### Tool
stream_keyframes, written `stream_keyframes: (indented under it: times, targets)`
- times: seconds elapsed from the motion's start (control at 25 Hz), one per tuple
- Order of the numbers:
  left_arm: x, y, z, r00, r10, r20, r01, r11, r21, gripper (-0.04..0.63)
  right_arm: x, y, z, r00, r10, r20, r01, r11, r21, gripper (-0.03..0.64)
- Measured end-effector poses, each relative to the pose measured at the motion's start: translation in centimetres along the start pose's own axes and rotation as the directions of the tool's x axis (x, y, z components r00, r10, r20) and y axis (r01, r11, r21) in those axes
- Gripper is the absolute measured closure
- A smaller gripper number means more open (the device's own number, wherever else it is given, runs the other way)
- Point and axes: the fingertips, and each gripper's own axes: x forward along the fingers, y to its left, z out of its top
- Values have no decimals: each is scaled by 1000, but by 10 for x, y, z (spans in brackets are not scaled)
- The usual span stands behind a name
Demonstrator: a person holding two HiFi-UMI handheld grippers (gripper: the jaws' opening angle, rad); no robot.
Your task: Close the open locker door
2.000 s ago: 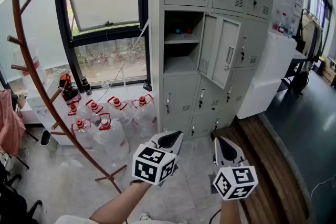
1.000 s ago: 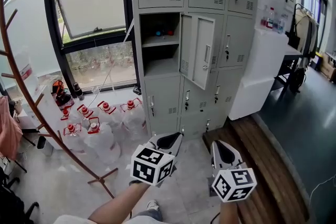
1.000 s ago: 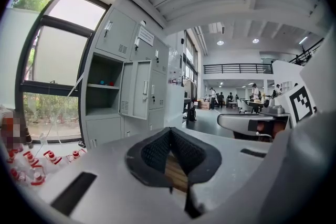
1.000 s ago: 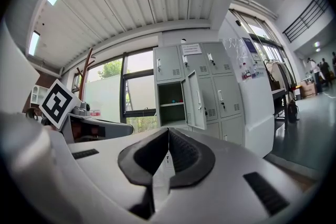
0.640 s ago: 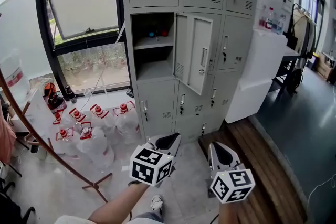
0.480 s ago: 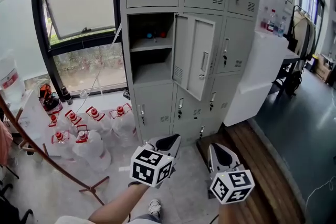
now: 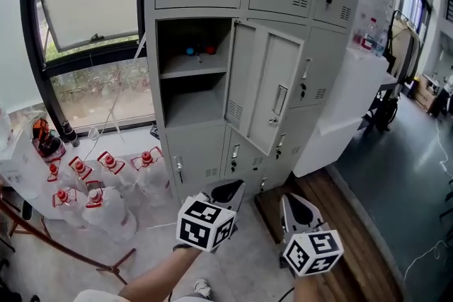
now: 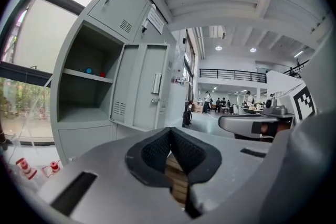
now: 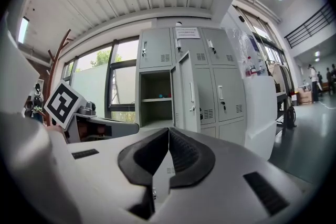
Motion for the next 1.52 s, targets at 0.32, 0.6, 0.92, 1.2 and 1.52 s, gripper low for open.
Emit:
stream_keyframes:
  times: [0.32, 0.6, 0.92, 1.2, 1.52]
  targets:
    - [28, 40, 13, 999, -38, -1, 38, 999, 0, 589, 54, -6, 16, 1000, -22, 19, 23, 1000, -8, 611]
    - [44, 54, 19, 999, -47, 2, 47, 999, 2, 589, 70, -20, 27, 998, -40, 43, 40, 999, -1, 611]
    - [74, 53, 19, 1000, -3, -11, 3, 1000, 14, 589, 92, -46, 38, 996, 51, 77, -51, 999, -6, 611]
    - [107, 67, 32, 991, 131, 7, -131, 991, -2, 589, 128, -78, 53, 973, 211, 96, -210, 977, -17, 611]
    - [140, 86, 44, 966, 257, 21, -256, 966, -19, 589, 168, -111, 64, 932, 344, 117, -344, 939, -18, 611]
